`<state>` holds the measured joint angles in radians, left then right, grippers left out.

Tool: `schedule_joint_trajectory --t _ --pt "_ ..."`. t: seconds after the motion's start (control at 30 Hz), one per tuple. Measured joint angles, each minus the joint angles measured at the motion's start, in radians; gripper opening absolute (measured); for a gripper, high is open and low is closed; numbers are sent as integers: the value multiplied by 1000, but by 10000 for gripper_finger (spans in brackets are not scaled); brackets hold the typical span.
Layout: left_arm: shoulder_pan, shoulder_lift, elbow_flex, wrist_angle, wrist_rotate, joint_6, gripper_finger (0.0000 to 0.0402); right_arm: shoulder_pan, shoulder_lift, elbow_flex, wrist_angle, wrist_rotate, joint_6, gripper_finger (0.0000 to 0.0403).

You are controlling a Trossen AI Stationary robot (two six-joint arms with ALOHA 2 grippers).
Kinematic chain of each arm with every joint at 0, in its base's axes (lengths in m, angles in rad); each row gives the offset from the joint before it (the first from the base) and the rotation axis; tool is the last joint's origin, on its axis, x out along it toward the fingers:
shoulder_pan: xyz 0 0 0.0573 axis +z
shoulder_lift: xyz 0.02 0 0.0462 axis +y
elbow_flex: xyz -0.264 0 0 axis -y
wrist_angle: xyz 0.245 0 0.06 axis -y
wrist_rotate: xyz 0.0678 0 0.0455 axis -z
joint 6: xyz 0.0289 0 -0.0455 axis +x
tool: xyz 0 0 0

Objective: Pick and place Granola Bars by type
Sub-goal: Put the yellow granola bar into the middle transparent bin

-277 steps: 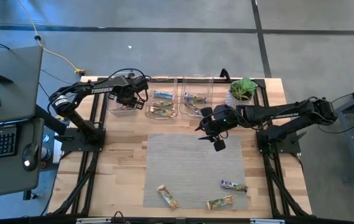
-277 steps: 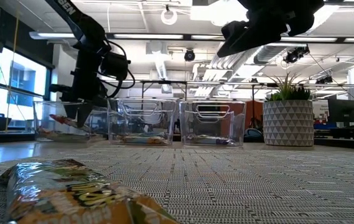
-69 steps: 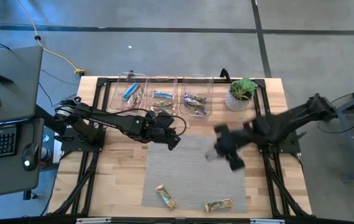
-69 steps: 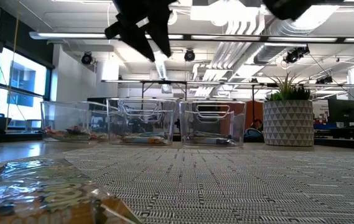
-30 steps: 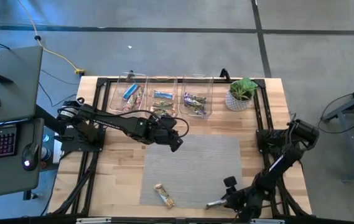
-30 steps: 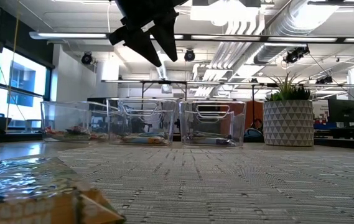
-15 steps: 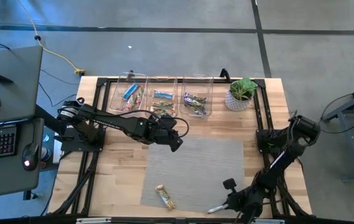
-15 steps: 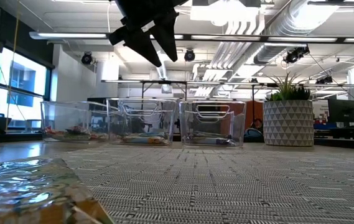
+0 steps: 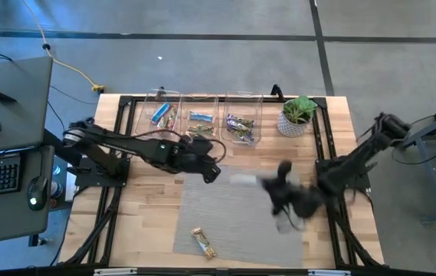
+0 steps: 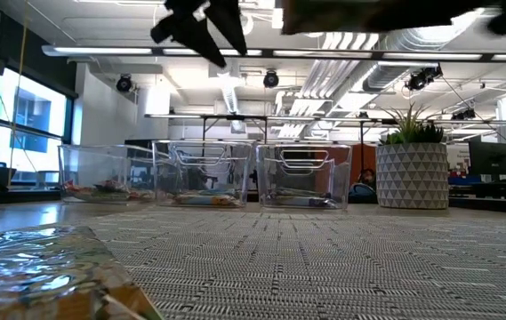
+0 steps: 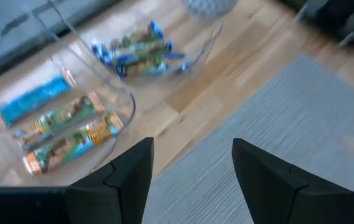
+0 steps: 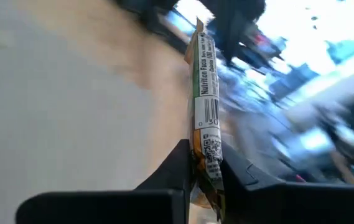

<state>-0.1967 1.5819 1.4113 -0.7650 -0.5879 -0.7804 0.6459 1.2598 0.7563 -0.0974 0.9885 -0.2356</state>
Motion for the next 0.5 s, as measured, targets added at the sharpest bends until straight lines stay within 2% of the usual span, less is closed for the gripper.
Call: schedule_joint_trajectory --t 0.03,0.1,0.23,0.3,0.4,0.5 --pt "0 -22 0 3 -4 12 209 -71 -20 0 28 -12 -55 32" --pt "0 -70 0 7 -26 46 209 -218 -42 0 103 -126 -149 38" --pt "0 -163 1 11 -91 128 209 -527 -17 1 288 -502 -215 40" --pt "0 -199 2 7 -111 146 209 -661 26 2 368 -647 -231 37" --pt "0 -229 2 11 -130 156 209 -828 127 9 485 -768 -262 37" --pt "0 -232 2 10 -152 177 209 -930 252 78 483 -854 -237 40"
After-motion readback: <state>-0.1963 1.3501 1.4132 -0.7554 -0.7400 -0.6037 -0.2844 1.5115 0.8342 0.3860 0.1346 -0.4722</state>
